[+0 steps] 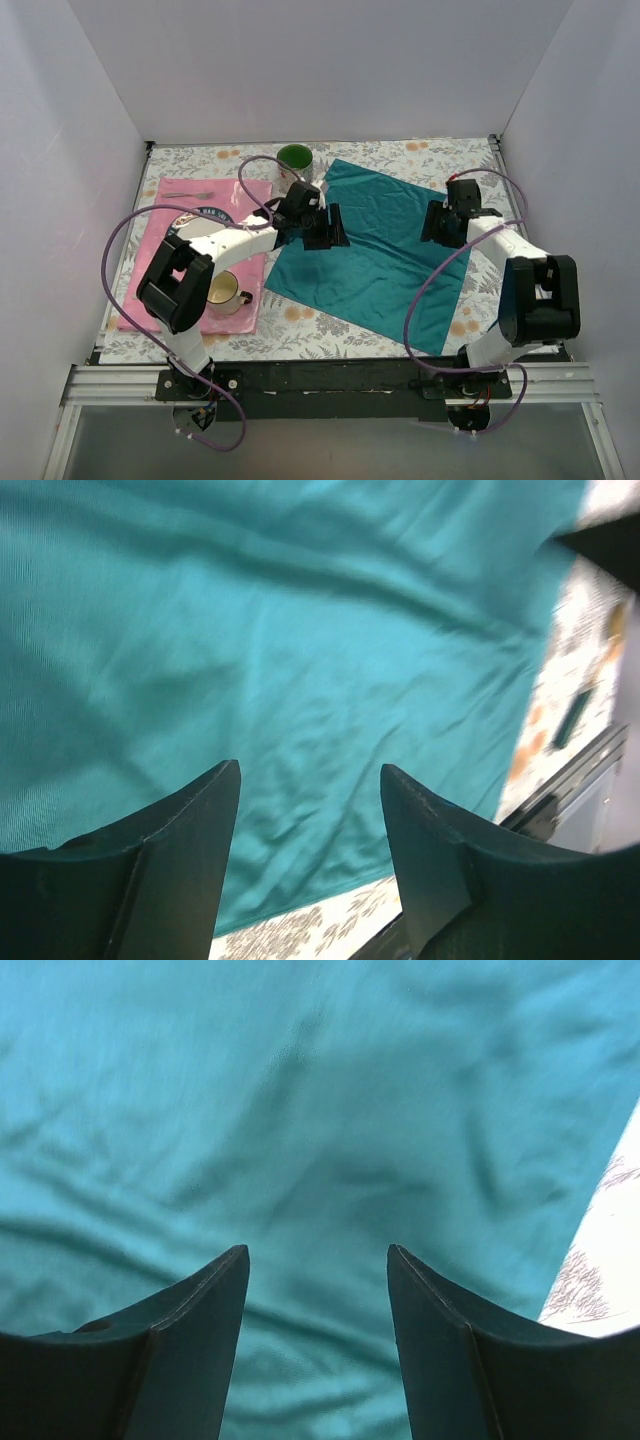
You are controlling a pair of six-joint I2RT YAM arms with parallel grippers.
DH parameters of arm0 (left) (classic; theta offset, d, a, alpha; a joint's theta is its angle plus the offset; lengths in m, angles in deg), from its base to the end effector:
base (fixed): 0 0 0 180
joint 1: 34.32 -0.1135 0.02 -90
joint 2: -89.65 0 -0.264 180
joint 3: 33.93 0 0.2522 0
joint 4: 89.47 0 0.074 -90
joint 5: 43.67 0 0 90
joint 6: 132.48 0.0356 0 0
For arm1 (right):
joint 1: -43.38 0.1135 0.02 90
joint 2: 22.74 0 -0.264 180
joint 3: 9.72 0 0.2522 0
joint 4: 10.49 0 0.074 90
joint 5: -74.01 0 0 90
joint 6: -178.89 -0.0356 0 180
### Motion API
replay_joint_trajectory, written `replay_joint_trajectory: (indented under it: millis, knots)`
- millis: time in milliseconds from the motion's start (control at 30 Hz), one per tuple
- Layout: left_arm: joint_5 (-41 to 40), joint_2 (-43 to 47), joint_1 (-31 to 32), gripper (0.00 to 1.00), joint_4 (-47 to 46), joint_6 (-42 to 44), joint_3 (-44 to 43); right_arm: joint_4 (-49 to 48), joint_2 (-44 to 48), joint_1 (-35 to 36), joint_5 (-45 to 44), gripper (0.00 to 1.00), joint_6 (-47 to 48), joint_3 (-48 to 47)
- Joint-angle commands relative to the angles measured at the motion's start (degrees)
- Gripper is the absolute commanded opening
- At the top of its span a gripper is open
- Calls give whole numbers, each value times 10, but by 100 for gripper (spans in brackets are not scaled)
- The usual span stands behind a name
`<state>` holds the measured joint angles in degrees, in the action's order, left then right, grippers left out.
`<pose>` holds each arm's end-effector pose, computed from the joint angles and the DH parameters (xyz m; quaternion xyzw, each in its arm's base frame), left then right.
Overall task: Fold the napkin, place the utensils inside, and roll it up
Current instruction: Flatten the napkin out
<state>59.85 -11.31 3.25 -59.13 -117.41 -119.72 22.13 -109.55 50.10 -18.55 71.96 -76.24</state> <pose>0.3038 -0.2442 0.2292 -0.2522 0.8850 -0.3731 0.1183 0.3060 0.0345 0.2022 0.0914 0.9434 0.0444 0.3156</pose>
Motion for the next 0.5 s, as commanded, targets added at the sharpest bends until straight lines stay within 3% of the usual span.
replay_joint_trajectory:
  millis: [0,467]
  knots:
    - [20,7,1,57,-44,-20,66,-15,-60,-21,-61,65,5,-88]
    - [-31,13,3,58,-33,-10,123,6,-194,-58,-72,65,6,-158]
